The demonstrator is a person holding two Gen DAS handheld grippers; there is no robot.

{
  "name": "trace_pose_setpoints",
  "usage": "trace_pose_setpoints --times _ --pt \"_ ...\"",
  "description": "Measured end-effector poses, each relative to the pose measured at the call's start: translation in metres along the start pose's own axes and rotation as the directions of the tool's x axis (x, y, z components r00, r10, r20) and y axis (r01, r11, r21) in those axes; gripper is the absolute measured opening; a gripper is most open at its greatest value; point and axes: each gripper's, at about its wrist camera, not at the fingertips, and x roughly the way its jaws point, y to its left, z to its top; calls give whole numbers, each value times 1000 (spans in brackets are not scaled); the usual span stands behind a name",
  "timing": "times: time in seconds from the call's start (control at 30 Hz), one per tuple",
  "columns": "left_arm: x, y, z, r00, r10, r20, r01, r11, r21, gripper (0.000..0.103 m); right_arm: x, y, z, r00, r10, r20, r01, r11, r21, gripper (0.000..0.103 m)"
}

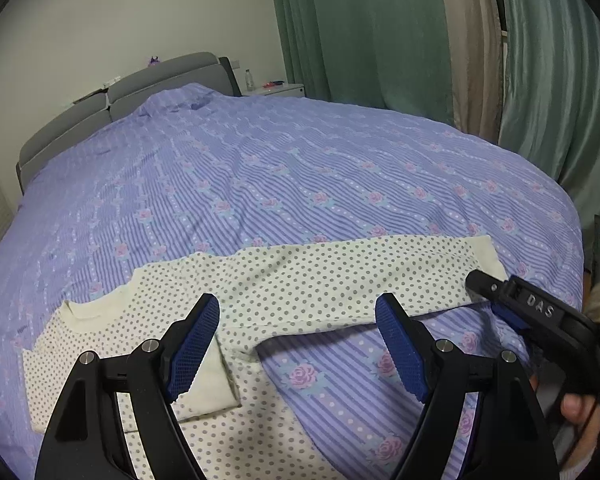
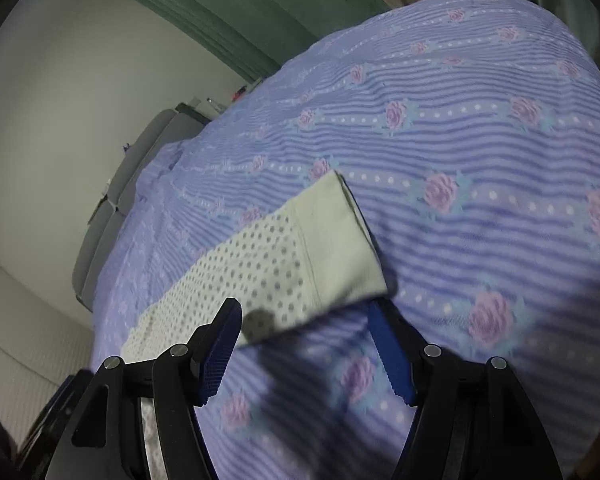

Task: Fold small clothes
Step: 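Grasp the other sleeve cuff with the right tool and lift it, then fold the held sleeve across the shirt body and release it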

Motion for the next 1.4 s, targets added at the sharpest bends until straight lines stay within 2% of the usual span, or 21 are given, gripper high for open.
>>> trace_pose_setpoints --times 0.07,0.13,0.17,0.23,0.33,0.4,0.53,0.6,0.73,0.8,0.9,1.0,1.03,1.1,1.17,1.3,1.4 --pt "-1 3 0 1000 6 4 -6 1000 -2 80 3 1 4 1000 -7 11 7 1000 3 66" --pt "-5 7 0 1000 11 8 -11 1000 -7 80 3 2 8 999 -32 17 32 999 11 49" --pt "-6 9 1 1000 11 11 -11 1000 -10 80 1 3 9 999 -50 21 50 999 11 45" --pt "-10 13 0 1000 20 16 -20 1000 -17 80 -1 4 11 997 -74 31 74 997 -4 30" --pt "-16 23 -2 999 40 20 -39 999 -29 80 -1 6 14 995 -96 28 97 995 -40 18" --pt "-22 32 -5 998 64 14 -63 997 -43 80 -4 13 16 994 -103 39 106 992 -66 14" --pt "-36 58 -9 995 101 4 -100 990 -97 80 -30 54 21 986 -116 121 141 965 -221 11" --pt "-46 78 -10 993 119 -6 -118 983 -143 80 -38 78 26 986 -93 141 131 948 -290 10" --pt "-72 112 -10 986 166 11 -160 965 -206 80 -56 135 32 986 14 168 60 902 -427 10" --pt "-90 134 -12 978 206 26 -193 950 -247 80 -63 166 33 984 81 160 10 868 -496 10" --pt "-110 165 -18 968 248 35 -225 922 -314 80 -71 216 27 977 165 138 -49 796 -604 10" --pt "-125 193 -28 958 286 34 -254 896 -364 80 -71 267 10 970 224 98 -90 702 -706 10" --pt "-128 200 -32 954 298 31 -266 889 -374 80 -71 276 5 969 230 88 -96 680 -727 10" --pt "-135 217 -42 943 331 19 -297 868 -397 80 -63 305 -12 967 250 41 -124 607 -785 10" --pt "-141 232 -53 932 363 4 -329 850 -412 80 -55 326 -28 966 257 -6 -151 550 -821 10" --pt "-147 253 -75 907 419 -35 -393 816 -425 80 -34 362 -79 958 255 -129 -232 431 -872 10" --pt "-146 268 -93 894 442 -74 -430 798 -422 80 -19 374 -115 944 243 -223 -305 384 -872 10"
